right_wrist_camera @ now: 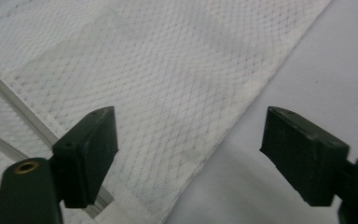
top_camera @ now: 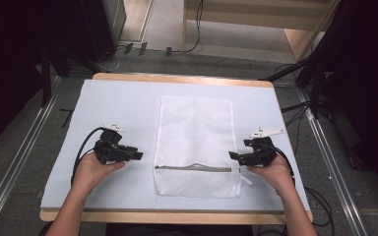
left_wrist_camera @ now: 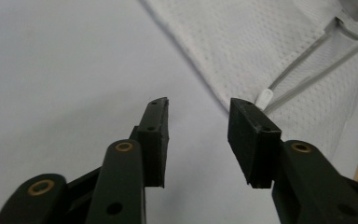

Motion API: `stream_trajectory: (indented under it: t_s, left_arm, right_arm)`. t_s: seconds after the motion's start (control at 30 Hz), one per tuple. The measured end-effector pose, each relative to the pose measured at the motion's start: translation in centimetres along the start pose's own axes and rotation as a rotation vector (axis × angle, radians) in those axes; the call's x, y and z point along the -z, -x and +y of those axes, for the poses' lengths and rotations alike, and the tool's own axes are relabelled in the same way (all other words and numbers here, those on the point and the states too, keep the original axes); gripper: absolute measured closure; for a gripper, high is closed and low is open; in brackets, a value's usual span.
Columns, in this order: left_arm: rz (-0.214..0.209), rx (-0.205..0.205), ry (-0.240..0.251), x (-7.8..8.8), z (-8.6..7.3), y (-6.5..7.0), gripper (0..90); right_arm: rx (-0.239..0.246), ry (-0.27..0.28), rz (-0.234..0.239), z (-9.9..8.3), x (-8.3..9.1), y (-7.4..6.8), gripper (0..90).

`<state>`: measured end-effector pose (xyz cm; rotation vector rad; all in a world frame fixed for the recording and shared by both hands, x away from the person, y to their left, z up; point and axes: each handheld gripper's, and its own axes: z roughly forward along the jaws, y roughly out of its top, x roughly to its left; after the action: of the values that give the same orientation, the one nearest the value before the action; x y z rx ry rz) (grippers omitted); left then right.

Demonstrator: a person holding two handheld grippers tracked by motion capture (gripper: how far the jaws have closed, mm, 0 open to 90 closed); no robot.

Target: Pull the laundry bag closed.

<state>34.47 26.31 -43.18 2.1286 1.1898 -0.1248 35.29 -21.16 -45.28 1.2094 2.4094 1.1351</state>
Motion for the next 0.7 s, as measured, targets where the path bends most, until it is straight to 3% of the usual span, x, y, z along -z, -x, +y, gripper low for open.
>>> stream_trajectory:
  t_s: [0.03, 0.1, 0.27, 0.43, 0.57, 0.7]
  left_arm:
    - [-0.005, 0.021, 0.004, 0.06, -0.06, -0.18, 57.9]
    - [0.013, -0.001, 0.036, 0.28, -0.21, -0.36, 52.1]
    - [0.016, -0.02, 0.029, 0.23, -0.31, -0.64, 42.1]
    - [0.021, -0.063, 0.032, -0.13, -0.23, -0.56, 36.3]
    - [0.013, -0.059, 0.046, -0.3, -0.08, -0.58, 34.1]
    - [0.024, -0.055, 0.042, -0.38, 0.03, -0.75, 33.4]
  right_arm:
    - [0.006, 0.002, 0.002, 0.05, 0.04, -0.06, 23.5]
    - [0.009, 0.004, 0.012, 0.08, 0.14, -0.23, 29.2]
    - [0.014, -0.003, 0.035, 0.08, 0.29, -0.54, 38.8]
    - [0.04, 0.025, 0.007, -0.14, 0.59, -0.4, 41.0]
    - [-0.001, 0.029, -0.004, -0.37, 0.92, -0.04, 42.2]
    - [0.006, 0.02, -0.02, -0.72, 0.91, 0.2, 41.5]
